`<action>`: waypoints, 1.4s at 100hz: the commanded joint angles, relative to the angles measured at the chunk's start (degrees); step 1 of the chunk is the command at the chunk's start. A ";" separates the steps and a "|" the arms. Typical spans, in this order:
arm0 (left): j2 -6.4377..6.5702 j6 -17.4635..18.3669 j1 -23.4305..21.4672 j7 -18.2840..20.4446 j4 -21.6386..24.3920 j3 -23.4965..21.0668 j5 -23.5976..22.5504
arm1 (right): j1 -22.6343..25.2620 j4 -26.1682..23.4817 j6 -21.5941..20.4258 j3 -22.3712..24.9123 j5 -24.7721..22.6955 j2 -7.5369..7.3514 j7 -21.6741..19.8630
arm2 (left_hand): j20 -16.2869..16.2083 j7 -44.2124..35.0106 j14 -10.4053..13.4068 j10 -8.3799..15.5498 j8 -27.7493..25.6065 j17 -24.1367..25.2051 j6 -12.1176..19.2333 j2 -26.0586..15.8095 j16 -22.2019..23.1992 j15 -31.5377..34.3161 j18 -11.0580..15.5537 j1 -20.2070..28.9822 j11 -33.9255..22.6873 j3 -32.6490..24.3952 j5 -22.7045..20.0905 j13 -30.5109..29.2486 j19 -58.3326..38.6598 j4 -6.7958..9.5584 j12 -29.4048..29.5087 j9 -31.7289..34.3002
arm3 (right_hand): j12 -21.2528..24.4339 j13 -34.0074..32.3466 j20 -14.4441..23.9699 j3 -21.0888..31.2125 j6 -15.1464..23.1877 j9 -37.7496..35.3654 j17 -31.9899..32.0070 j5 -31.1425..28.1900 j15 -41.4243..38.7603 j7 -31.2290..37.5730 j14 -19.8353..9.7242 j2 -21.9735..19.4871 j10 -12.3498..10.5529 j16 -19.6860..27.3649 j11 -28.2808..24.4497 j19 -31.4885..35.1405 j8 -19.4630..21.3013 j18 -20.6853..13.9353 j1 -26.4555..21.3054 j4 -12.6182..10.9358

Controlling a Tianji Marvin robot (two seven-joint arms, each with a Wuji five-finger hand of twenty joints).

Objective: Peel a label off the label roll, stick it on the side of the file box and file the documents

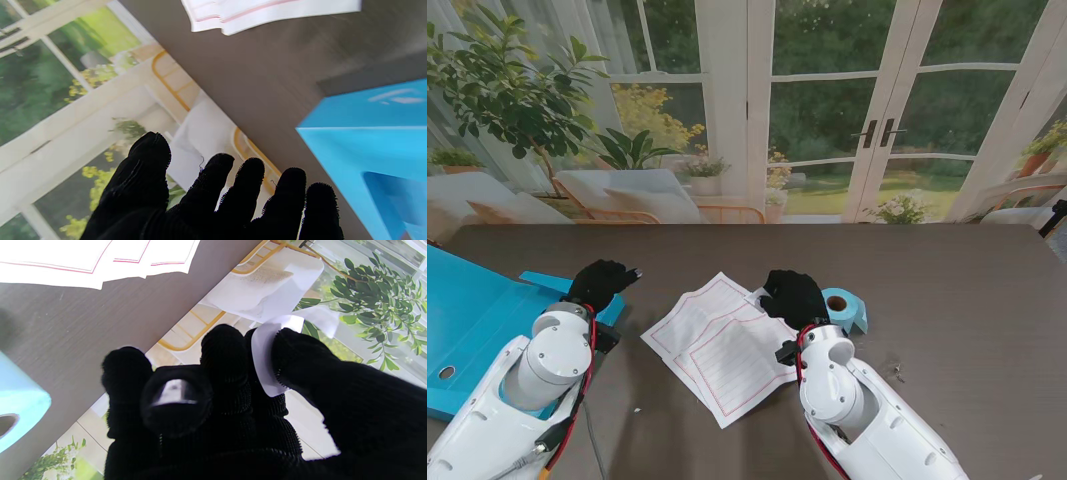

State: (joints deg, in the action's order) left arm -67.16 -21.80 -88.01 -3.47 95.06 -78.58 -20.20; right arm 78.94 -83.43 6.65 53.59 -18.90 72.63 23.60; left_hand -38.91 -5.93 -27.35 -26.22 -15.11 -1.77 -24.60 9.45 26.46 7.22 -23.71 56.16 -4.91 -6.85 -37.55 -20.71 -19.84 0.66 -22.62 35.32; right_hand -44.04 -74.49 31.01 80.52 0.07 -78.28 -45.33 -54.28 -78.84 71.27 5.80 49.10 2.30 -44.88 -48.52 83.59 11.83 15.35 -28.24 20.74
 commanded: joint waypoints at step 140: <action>-1.14 -13.33 3.96 -1.18 -15.21 -1.21 4.92 | 0.65 1.30 -0.53 0.12 1.13 0.10 -1.19 | -18.42 -30.92 -4.96 1.83 -18.50 -13.99 -0.37 5.57 27.86 49.75 -7.43 8.98 -26.52 -11.98 -9.19 -24.82 -56.39 -2.92 -37.04 24.11 | -1.38 -0.74 1.30 5.03 0.65 -3.48 -15.77 0.10 -0.81 0.96 -2.00 -0.03 1.56 -0.03 -0.06 1.04 1.07 0.09 -1.69 1.28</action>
State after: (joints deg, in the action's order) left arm -67.77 -35.01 -83.95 -5.61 80.60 -80.05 -15.28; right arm 79.51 -82.16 6.25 53.90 -17.82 72.38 23.02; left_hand -54.49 -28.89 -32.00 -26.72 -32.52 -11.90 -26.59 9.91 51.85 50.11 -32.56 55.46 -26.75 -10.82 -46.86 -40.68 -68.01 -2.16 -54.96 55.95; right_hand -44.21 -74.49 31.11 80.52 0.07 -78.28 -45.33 -54.12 -78.84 71.27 5.79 49.08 2.30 -44.88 -48.52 83.59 11.88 15.35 -28.46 20.74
